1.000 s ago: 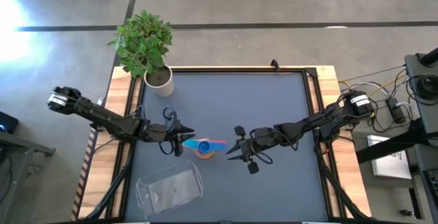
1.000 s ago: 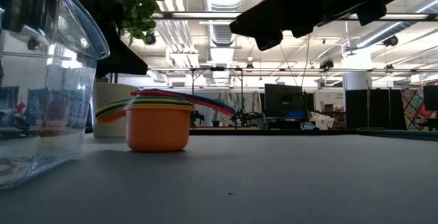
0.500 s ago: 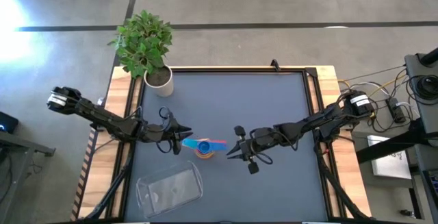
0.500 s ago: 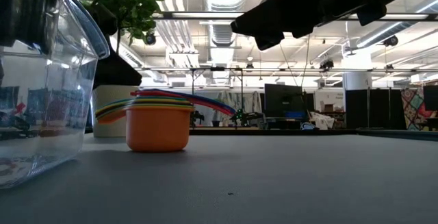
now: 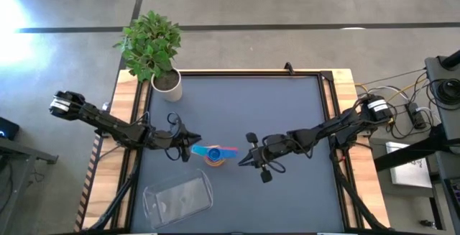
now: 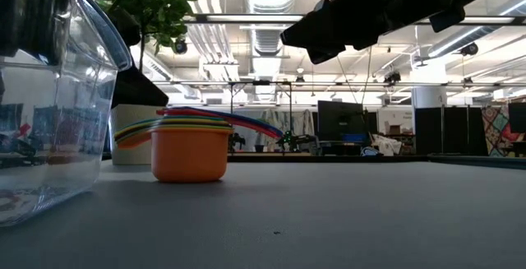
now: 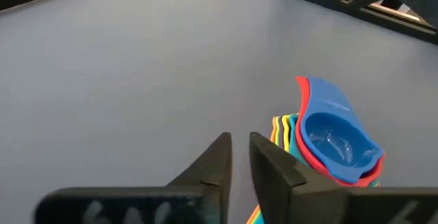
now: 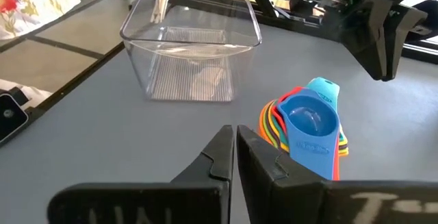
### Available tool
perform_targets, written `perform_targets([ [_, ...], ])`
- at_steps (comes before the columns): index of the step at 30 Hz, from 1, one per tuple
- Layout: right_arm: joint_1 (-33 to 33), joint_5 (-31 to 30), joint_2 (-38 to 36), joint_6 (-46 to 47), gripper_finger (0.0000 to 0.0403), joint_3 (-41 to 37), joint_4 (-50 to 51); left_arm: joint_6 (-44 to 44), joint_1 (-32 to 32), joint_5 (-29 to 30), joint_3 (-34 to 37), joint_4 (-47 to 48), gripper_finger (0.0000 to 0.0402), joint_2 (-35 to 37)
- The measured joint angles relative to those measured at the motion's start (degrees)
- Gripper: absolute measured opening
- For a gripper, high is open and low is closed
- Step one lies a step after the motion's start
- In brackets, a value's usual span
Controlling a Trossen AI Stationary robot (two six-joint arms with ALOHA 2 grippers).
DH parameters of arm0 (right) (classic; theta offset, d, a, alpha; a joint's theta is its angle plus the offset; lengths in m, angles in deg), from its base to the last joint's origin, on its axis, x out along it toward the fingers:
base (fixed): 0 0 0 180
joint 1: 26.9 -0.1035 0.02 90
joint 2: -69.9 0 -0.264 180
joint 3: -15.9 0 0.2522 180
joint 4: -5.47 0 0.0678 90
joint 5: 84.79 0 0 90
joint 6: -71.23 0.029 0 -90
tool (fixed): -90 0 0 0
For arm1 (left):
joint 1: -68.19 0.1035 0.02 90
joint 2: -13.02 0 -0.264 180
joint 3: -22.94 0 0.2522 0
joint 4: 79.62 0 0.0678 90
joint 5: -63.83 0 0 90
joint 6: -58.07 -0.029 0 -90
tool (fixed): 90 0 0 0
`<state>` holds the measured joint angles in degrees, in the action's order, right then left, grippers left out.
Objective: Nest measuring cups in basket
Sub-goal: Stack the blue measuring cup into the red measuring cup
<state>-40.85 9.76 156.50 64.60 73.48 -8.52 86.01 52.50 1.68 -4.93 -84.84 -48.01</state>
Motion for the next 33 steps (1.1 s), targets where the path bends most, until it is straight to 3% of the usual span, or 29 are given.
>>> perform_targets([
  [3, 0.0, 0.0, 0.2, -0.2, 0.0008, 0.0, 0.0, -0.2, 0.0, -0.3, 0.0, 0.3, 0.0006, 0.0],
  [23, -0.1, 0.6, 3.2, 1.6, 0.0008, 0.8, -2.7, 7.2, 0.0, -0.9, 0.0, 2.2, 0.0, 0.0],
  [33, -0.9, 0.3, 10.1, 0.0, 0.0008, 13.1, 17.4, 9.7, 0.5, -3.5, 0.0, 5.2, 0.0, -0.8],
])
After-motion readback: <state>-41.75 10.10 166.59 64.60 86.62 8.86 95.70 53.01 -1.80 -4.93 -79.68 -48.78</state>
